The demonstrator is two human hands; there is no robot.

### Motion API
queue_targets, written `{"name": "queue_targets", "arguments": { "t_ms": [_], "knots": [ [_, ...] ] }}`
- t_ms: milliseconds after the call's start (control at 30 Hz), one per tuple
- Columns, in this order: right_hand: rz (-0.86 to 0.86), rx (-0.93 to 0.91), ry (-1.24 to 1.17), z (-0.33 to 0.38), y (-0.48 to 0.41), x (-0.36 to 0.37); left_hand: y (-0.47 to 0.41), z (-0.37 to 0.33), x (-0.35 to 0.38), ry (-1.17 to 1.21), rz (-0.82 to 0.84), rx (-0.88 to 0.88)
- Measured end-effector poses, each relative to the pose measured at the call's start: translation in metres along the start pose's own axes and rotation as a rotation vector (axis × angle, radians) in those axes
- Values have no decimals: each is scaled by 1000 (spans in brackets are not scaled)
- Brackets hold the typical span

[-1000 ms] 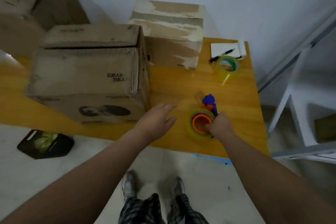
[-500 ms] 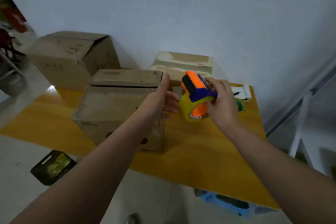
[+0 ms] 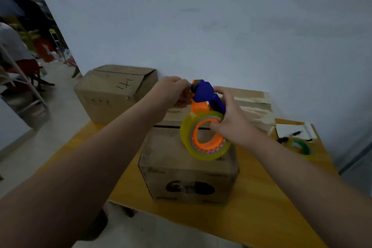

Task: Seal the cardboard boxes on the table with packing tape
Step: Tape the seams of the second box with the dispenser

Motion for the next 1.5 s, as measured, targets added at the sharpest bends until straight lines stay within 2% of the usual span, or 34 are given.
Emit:
{"name": "queue_targets", "arguments": {
  "t_ms": [133,267,333,433,533,667,733,900,1033,1200,1300,1433,1500],
  "knots": [
    [94,-1,-171,10,-37,44,-24,18,-49,70,33,-48],
    [151,17,-35,7,-64,70,-41,54,-78,-30,91,-87],
    [187,43,163,5,-74,76,-46,73,-88,-194,145,-24],
    [244,20,688,2,-86,83,-50,103,-94,-344,181,7],
    [347,-22,944,2,-94,89,-49,130,-98,-330,183,-13],
    [409,-4,1226,-8,-85,59,-52,179,-138,-208,35,-113],
    [454,11,1346,-16,-81,56,-47,204,-142,-199,19,-187],
    [514,16,1377,-30,-89,77,-42,240,-130,-186,-45,-356],
    [520,36,1393,-38,-88,80,-34,245,-118,179,-135,-402],
    [484,40,1440,-40,-86,81,-27,240,-105,165,-253,-383],
    [474,43,1480,-39,-82,73,-26,236,-95,174,-251,-372],
    [462,124,1412,-38,-75,60,-27,233,-95,71,-274,-340],
    [459,138,1415,-39,-71,60,-28,234,-94,117,-276,-335]
  ]
}}
Point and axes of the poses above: each hand's wrist, its own y-axis away from the middle knuckle, its own x-axis out of the palm, z = x × y, the point moved 6 cm from there along -y, towards the middle knuckle, and after that the axes turned 9 degrees about -y, right-handed, at the moved point
